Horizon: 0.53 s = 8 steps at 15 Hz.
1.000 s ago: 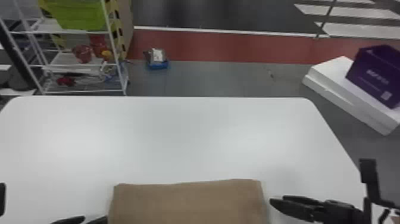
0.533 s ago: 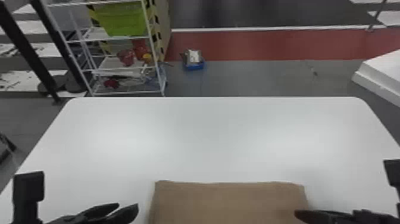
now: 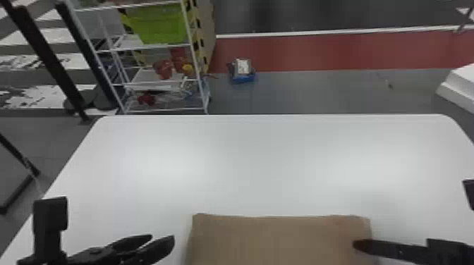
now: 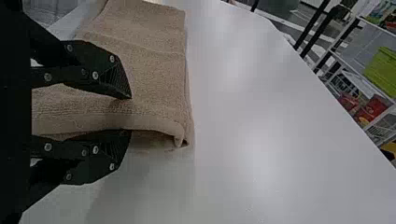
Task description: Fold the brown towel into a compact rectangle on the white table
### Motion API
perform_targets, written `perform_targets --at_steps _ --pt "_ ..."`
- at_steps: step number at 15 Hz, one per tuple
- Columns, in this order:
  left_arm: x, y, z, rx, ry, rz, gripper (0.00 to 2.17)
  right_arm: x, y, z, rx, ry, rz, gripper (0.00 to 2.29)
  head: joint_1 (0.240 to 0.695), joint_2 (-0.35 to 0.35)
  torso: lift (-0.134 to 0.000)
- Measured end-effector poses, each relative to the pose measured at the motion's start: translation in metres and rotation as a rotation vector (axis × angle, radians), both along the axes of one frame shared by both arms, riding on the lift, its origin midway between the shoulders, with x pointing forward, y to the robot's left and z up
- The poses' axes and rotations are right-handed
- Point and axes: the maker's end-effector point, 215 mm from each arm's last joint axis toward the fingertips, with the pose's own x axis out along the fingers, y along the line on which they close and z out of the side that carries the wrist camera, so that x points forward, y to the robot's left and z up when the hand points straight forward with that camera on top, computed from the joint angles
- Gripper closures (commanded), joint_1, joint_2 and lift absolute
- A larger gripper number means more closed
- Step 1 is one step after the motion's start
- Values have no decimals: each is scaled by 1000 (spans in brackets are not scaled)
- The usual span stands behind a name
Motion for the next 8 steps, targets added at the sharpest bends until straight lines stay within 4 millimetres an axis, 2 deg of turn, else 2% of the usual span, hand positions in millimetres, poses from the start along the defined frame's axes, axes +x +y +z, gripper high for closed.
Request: perform_targets --at_steps 1,4,5,6,8 --pt "0 1 0 1 -1 1 373 2 0 1 9 2 -1 1332 695 136 -124" --pt "0 2 0 1 -1 2 373 4 -1 7 43 -4 -3 1322 695 136 -124" --pt "0 2 0 1 0 2 373 5 0 12 61 -10 -3 900 695 137 -124" --pt "0 1 0 -1 1 2 373 4 -2 14 59 -17 -4 66 695 135 -124" --pt "0 0 0 -2 1 1 373 0 -8 12 3 -29 -7 -2 695 125 -124"
